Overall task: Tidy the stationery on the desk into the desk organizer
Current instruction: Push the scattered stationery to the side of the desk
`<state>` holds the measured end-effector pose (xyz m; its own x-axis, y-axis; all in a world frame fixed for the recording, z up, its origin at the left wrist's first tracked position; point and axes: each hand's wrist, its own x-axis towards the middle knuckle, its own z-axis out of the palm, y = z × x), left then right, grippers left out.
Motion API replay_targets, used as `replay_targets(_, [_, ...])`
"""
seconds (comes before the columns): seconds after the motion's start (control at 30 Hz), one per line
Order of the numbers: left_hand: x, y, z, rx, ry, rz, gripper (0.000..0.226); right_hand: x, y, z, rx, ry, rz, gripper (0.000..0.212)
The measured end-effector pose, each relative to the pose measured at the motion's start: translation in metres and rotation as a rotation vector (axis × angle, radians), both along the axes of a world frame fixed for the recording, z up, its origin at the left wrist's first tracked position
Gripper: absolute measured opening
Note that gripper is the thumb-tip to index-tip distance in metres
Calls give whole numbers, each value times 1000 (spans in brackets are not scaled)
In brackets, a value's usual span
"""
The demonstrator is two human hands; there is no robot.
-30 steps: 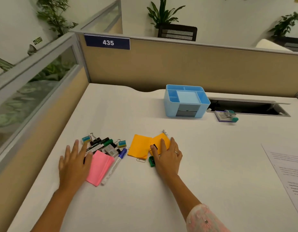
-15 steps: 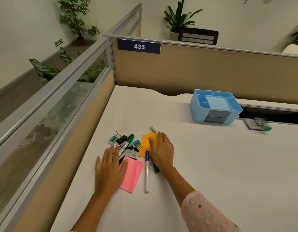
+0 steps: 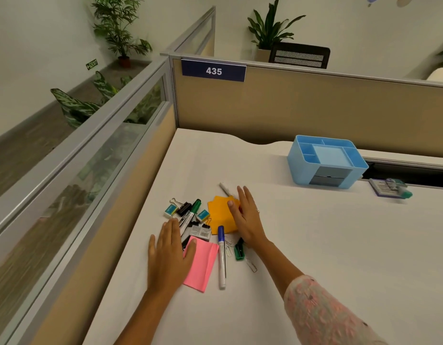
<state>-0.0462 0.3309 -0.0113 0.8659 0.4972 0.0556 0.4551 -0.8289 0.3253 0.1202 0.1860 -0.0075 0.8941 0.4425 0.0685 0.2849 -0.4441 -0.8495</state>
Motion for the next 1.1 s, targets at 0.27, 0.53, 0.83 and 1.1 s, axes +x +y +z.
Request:
replay_targets(0.27, [-2, -1, -1, -40, -56, 17, 64, -6, -52, 3, -35, 60, -121, 62])
replay_targets(0.53, [13, -63, 22, 100, -391, -73, 32, -26, -141, -13, -187, -96, -95, 47])
replay_targets(0.83, [69, -245, 19, -78, -282, -381, 44, -18, -279, -9, -187, -186, -215, 33])
replay_targets(1.1, [92, -313, -10, 12, -18, -335, 52, 21, -457, 1, -247, -201, -477, 36])
